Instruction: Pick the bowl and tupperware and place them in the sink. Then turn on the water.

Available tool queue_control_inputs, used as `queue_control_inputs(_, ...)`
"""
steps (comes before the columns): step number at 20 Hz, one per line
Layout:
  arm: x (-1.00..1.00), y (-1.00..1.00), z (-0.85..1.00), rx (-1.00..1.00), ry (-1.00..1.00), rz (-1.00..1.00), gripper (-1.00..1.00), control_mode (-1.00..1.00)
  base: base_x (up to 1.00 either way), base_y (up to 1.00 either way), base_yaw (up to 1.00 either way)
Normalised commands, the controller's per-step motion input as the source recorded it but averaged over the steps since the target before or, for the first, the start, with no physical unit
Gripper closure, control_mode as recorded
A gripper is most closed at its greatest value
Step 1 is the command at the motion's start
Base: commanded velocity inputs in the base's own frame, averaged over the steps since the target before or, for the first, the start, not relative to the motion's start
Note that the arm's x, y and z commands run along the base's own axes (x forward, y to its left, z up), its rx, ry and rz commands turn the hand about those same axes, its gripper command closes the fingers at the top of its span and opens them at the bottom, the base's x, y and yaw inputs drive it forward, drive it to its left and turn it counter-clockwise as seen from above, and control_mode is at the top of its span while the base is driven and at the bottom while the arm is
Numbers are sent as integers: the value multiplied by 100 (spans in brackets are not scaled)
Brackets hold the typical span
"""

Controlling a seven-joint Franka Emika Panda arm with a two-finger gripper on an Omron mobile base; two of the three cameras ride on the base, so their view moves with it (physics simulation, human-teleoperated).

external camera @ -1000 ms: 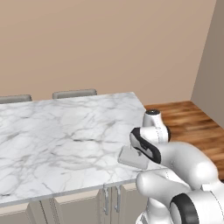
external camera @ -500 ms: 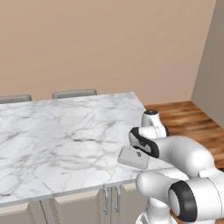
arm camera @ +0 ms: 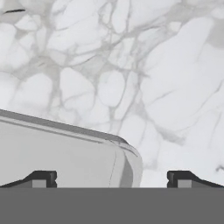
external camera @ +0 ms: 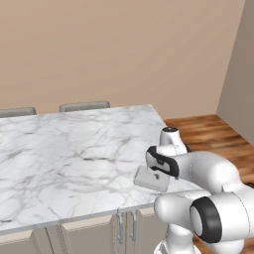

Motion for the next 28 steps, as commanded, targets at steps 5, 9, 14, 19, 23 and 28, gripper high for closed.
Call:
queue_control_inputs(5,0,0,-15,0,0,0,-100,-100,0,0,0)
queue_control_inputs(9,0,0,-15,0,0,0,-100,-100,0,0,0)
queue_control_inputs(14,0,0,-14,0,0,0,-100,-100,0,0,0)
queue_control_inputs(19,0,0,-16,0,0,0,-100,-100,0,0,0)
queue_control_inputs(23,0,0,-18,0,0,0,-100,-100,0,0,0)
queue_control_inputs(28,0,0,-20,0,0,0,-100,-100,0,0,0)
